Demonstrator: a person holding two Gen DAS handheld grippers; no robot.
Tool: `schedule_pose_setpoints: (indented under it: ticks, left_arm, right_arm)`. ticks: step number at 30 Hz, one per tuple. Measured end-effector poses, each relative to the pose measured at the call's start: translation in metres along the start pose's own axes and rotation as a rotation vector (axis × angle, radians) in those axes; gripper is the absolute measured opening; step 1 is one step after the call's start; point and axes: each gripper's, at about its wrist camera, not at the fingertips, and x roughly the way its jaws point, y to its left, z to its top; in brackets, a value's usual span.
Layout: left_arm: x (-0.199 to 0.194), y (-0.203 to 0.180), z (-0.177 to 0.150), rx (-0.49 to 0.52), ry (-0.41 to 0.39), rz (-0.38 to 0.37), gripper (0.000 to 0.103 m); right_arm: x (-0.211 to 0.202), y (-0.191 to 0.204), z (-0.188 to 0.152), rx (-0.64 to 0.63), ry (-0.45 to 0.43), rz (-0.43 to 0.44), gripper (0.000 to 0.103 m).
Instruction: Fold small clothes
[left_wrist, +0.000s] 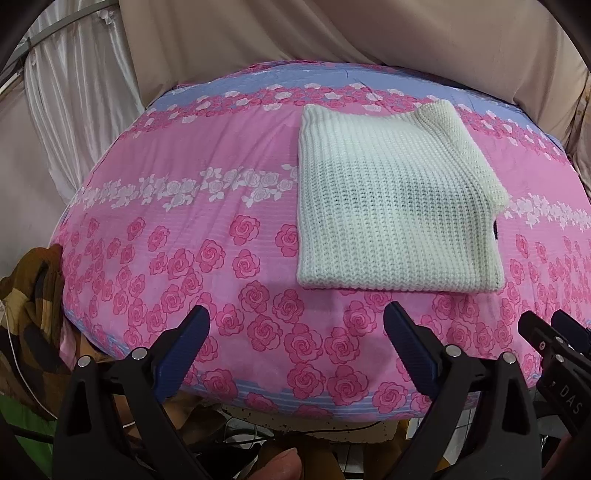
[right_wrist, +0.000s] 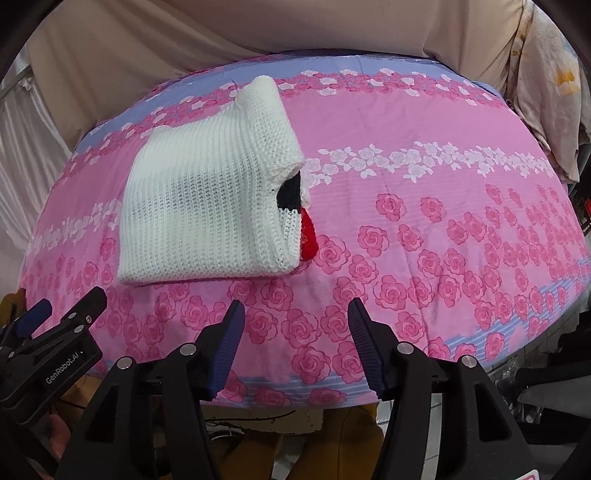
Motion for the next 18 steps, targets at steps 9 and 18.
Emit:
schedule_pose_setpoints:
  ticks: [9,18]
  left_arm:
    - [0.0053,-0.0055,-0.0002,0.008,0.017,-0.008,0.093]
    - [0.0053,-0.0086,0.0025,0.012,0.011,-0.015,0.093]
  right_arm:
    - [0.0053,0.0009,-0.0007,-0.008,0.016,-0.012,0.057]
    - [0.0065,0.0013,0.0008,-0.013,0.014,-0.015,0.057]
